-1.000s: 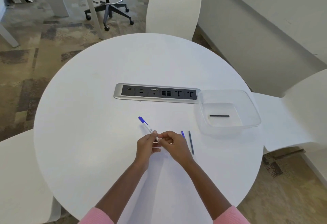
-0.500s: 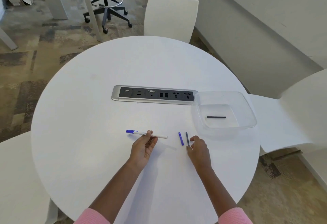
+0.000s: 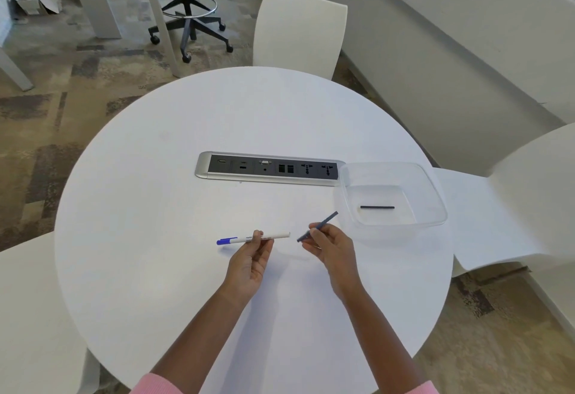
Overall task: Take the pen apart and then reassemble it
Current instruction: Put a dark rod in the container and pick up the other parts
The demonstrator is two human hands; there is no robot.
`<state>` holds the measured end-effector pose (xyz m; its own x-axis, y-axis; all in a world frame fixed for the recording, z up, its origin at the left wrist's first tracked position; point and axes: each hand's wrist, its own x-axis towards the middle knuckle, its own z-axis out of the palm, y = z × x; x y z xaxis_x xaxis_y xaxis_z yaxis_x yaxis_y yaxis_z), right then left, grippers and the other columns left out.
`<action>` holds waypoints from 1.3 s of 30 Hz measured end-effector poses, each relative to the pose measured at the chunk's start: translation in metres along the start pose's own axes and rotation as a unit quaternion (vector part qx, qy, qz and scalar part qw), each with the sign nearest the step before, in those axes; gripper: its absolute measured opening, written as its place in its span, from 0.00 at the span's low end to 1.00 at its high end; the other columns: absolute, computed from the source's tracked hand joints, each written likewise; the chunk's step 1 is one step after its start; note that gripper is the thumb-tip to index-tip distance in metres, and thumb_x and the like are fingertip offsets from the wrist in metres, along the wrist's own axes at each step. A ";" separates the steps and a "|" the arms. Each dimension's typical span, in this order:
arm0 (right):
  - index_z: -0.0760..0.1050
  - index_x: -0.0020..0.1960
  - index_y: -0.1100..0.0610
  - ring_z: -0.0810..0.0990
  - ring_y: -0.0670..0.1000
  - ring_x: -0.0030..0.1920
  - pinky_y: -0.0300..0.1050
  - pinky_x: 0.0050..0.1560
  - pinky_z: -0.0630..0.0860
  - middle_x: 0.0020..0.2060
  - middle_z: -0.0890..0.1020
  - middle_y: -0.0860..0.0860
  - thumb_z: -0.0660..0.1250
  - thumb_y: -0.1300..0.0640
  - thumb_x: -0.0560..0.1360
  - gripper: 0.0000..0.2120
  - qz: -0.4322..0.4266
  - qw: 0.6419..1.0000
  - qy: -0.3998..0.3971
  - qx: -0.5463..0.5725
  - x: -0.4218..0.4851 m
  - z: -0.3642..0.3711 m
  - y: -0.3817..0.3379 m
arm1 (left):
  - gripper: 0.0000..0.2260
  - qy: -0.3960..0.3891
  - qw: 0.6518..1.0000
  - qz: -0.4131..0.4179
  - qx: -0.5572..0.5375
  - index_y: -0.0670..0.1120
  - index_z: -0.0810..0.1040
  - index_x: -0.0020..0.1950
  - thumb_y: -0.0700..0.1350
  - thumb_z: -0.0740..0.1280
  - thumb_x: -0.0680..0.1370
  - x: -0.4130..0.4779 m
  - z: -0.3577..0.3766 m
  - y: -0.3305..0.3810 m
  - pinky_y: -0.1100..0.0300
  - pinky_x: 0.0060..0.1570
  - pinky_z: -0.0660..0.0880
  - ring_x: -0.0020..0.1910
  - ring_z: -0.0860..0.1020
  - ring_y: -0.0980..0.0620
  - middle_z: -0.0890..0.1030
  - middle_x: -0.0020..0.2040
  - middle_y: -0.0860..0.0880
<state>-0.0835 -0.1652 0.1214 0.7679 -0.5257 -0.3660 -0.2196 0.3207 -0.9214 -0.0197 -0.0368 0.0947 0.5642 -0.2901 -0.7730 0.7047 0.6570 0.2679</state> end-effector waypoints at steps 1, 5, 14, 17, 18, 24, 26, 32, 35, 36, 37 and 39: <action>0.74 0.45 0.62 0.82 0.46 0.36 0.34 0.39 0.80 0.37 0.79 0.56 0.59 0.67 0.76 0.06 -0.005 1.000 -0.007 0.021 -0.002 0.004 -0.001 | 0.05 0.001 1.000 -0.001 -0.004 0.37 0.76 0.42 0.36 0.62 0.77 0.000 0.000 -0.001 0.62 0.32 0.80 0.27 0.81 0.54 0.82 0.29 0.47; 0.73 0.44 0.58 0.83 0.46 0.37 0.35 0.40 0.80 0.39 0.80 0.56 0.57 0.66 0.77 0.08 -0.015 0.998 -0.016 0.052 -0.006 0.011 0.001 | 0.05 0.004 1.000 -0.004 -0.014 0.37 0.76 0.43 0.36 0.62 0.77 0.001 0.000 -0.002 0.60 0.42 0.79 0.26 0.82 0.53 0.82 0.27 0.46; 0.72 0.45 0.57 0.84 0.46 0.38 0.35 0.41 0.80 0.41 0.80 0.57 0.58 0.65 0.77 0.07 -0.035 0.998 -0.027 0.046 -0.006 0.011 0.000 | 0.06 0.008 1.000 -0.002 -0.022 0.38 0.75 0.42 0.36 0.61 0.77 -0.004 0.004 -0.006 0.57 0.56 0.75 0.32 0.82 0.51 0.79 0.39 0.44; 0.72 0.45 0.57 0.84 0.46 0.38 0.35 0.41 0.80 0.41 0.80 0.58 0.58 0.65 0.77 0.07 -0.055 0.997 -0.031 0.033 -0.006 0.012 0.000 | 0.06 0.016 0.999 -0.007 -0.032 0.37 0.74 0.43 0.36 0.61 0.78 -0.007 0.006 -0.007 0.56 0.67 0.67 0.41 0.77 0.50 0.77 0.42 0.44; 0.73 0.45 0.57 0.83 0.46 0.39 0.35 0.41 0.80 0.42 0.79 0.58 0.59 0.65 0.77 0.07 -0.064 0.997 -0.031 0.027 -0.006 0.012 0.001 | 0.06 0.018 0.999 -0.010 -0.035 0.37 0.74 0.43 0.37 0.61 0.78 -0.007 0.006 -0.007 0.56 0.67 0.66 0.41 0.77 0.51 0.77 0.42 0.44; 0.73 0.44 0.52 0.83 0.49 0.44 0.40 0.47 0.79 0.41 0.81 0.53 0.61 0.63 0.76 0.07 -0.124 0.990 -0.032 -0.052 -0.008 0.012 0.006 | 0.05 0.008 0.998 -0.031 -0.055 0.36 0.76 0.43 0.37 0.63 0.77 -0.005 0.003 -0.008 0.59 0.46 0.78 0.28 0.82 0.51 0.82 0.31 0.44; 0.74 0.44 0.52 0.83 0.48 0.43 0.41 0.47 0.79 0.41 0.81 0.53 0.61 0.63 0.76 0.07 -0.124 0.990 -0.034 -0.060 -0.009 0.012 0.008 | 0.05 0.011 0.998 -0.030 -0.051 0.37 0.76 0.43 0.37 0.63 0.77 -0.006 0.003 -0.009 0.60 0.47 0.77 0.27 0.81 0.51 0.82 0.31 0.45; 0.75 0.44 0.55 0.83 0.49 0.41 0.41 0.47 0.80 0.40 0.80 0.52 0.62 0.64 0.76 0.06 -0.114 0.990 -0.031 -0.071 -0.007 0.012 0.010 | 0.06 0.010 0.999 -0.030 -0.040 0.37 0.75 0.43 0.37 0.63 0.77 -0.005 0.004 -0.009 0.58 0.50 0.75 0.30 0.82 0.51 0.81 0.27 0.45; 0.75 0.44 0.55 0.83 0.47 0.39 0.39 0.45 0.80 0.40 0.80 0.51 0.63 0.64 0.75 0.06 -0.100 0.991 -0.039 -0.079 -0.004 0.010 0.009 | 0.06 0.008 0.999 -0.028 -0.036 0.36 0.75 0.43 0.38 0.63 0.77 -0.006 0.003 -0.009 0.58 0.48 0.77 0.28 0.82 0.51 0.82 0.27 0.45; 0.76 0.43 0.55 0.82 0.47 0.38 0.39 0.43 0.80 0.40 0.80 0.51 0.63 0.64 0.75 0.06 -0.094 0.991 -0.045 -0.080 -0.004 0.010 0.009 | 0.06 0.008 0.999 -0.029 -0.034 0.36 0.75 0.43 0.38 0.63 0.77 -0.006 0.003 -0.009 0.58 0.50 0.77 0.27 0.81 0.52 0.82 0.27 0.45; 0.76 0.43 0.54 0.82 0.47 0.37 0.38 0.42 0.80 0.40 0.80 0.51 0.64 0.65 0.74 0.07 -0.089 0.991 -0.050 -0.084 -0.003 0.010 0.010 | 0.05 0.008 0.999 -0.030 -0.033 0.36 0.75 0.43 0.38 0.63 0.77 -0.007 0.004 -0.009 0.59 0.52 0.76 0.27 0.81 0.52 0.82 0.27 0.45; 0.77 0.44 0.52 0.81 0.45 0.37 0.38 0.43 0.79 0.42 0.80 0.51 0.65 0.66 0.73 0.09 -0.088 0.989 -0.054 -0.107 -0.003 0.010 0.012 | 0.05 0.004 0.999 -0.030 -0.037 0.37 0.75 0.43 0.37 0.63 0.77 -0.008 0.005 -0.009 0.59 0.50 0.76 0.26 0.81 0.52 0.81 0.27 0.45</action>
<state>-0.0826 -0.1519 0.1130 0.8627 -0.4680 -0.1917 -0.1896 0.0520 -0.9805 -0.0288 -0.0441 0.1014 0.5182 -0.3257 -0.7908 0.7036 0.6880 0.1777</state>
